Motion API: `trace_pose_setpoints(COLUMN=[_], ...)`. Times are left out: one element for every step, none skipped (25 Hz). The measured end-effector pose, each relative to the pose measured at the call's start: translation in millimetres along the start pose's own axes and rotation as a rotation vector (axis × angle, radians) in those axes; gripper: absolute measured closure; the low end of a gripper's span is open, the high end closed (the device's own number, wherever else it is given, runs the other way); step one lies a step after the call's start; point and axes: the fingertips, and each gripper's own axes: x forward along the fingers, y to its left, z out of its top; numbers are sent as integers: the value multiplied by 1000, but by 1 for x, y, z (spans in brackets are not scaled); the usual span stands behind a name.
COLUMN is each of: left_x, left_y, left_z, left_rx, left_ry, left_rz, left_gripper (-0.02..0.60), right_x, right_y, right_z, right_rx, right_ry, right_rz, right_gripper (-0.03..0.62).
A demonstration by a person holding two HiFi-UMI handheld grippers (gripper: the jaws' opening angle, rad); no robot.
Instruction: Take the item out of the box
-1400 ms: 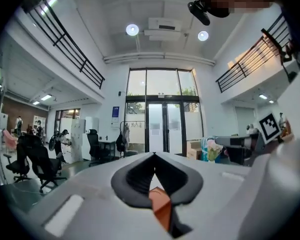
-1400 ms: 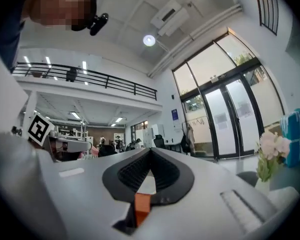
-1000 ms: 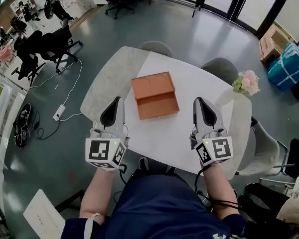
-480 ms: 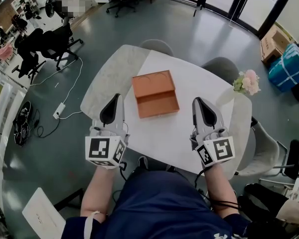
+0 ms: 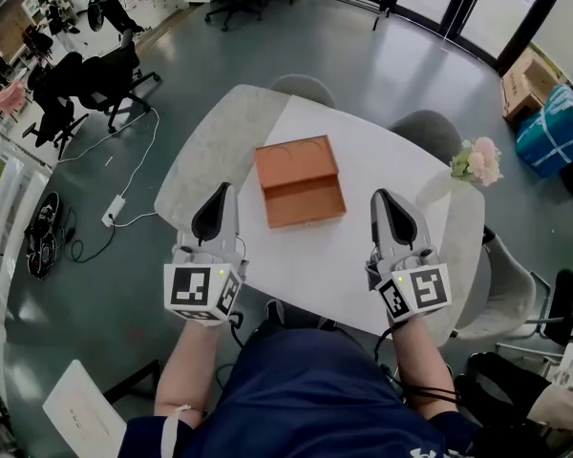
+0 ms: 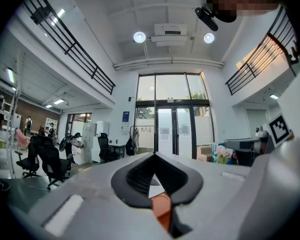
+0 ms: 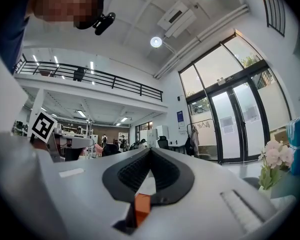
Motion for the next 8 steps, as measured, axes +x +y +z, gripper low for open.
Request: trace_pose_setpoints(left_x=[1, 2, 2, 3, 4, 4, 5, 6], left_y=[0, 0, 0, 0, 1, 1, 1, 1], left_z=[0, -1, -1, -1, -2, -2, -2, -3], left_rx=[0, -1, -1, 0, 1, 1, 2, 2], left_ry=[0, 0, 0, 0, 1, 2, 3, 4], left_rz=[-2, -4, -5, -6, -8, -9, -10, -11], left_gripper=[578, 578, 578, 578, 578, 578, 578, 578], right_x=[0, 1, 1, 2, 2, 3, 3, 3], right_y=[0, 0, 0, -1, -1, -2, -2, -3], right_z=[-1, -2, -2, -3, -4, -4, -5, -5], right_rx=[0, 0, 0, 0, 1, 2, 2, 3], right_ry=[2, 4, 6, 8, 9, 11, 13, 14], right_rz=[-1, -1, -3, -4, -6, -7, -8, -9], right_gripper=[594, 594, 594, 594, 594, 594, 594, 594])
